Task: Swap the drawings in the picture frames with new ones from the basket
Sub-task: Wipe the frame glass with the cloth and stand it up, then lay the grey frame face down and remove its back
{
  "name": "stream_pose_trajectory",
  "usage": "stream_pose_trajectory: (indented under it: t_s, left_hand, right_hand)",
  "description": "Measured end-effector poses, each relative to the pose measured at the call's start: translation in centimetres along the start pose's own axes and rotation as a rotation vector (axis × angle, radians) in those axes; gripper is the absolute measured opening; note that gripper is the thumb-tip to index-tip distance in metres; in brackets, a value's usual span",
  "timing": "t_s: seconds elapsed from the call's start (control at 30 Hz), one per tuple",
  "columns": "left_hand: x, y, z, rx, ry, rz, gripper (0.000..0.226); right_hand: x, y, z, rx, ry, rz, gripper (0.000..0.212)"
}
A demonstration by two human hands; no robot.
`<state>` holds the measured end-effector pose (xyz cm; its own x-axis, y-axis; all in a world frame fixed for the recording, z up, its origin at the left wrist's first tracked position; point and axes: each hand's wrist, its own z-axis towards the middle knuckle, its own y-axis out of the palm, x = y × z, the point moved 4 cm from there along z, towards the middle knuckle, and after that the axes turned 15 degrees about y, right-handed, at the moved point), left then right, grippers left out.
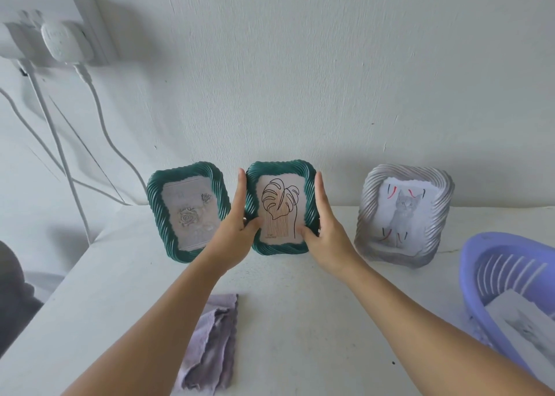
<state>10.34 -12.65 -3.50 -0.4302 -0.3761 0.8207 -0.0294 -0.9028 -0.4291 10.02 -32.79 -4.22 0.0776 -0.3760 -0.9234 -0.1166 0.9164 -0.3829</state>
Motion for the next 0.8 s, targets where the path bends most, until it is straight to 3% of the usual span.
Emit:
stream_pose_trajectory:
  t_s: [0.23, 0.43, 0.53, 0.7, 0.8]
  left_hand:
    - [1.9, 0.0, -1.0, 0.042, 0.013, 0.365, 0.103]
    - [6.6, 1.4, -2.9, 0.266, 0.266, 0.675, 0.091]
    - [8.8, 3.5, -2.6, 0.213, 0.324, 0.531, 0.082]
    - [11.7, 8.9, 0.0, 0.046, 0.383, 0.348, 0.072]
    - [12.2, 12.0, 2.2, -0.023, 0.335, 0.311, 0.073]
  right_hand:
    - [0.0, -0.2, -1.0, 0.118, -0.035, -0.077, 0.104]
    - [-0.3, -2.0, -4.3, 0.314, -0.125, -0.203, 0.100]
    - [-1.2, -4.6, -5.5, 0.376, -0.139, -0.205, 0.098]
    - [-2.8, -11.6, -6.9, 0.615, -0.215, -0.350, 0.088]
    - [-2.2, -15.4, -7.1, 0.715, -0.115, -0.512, 0.084]
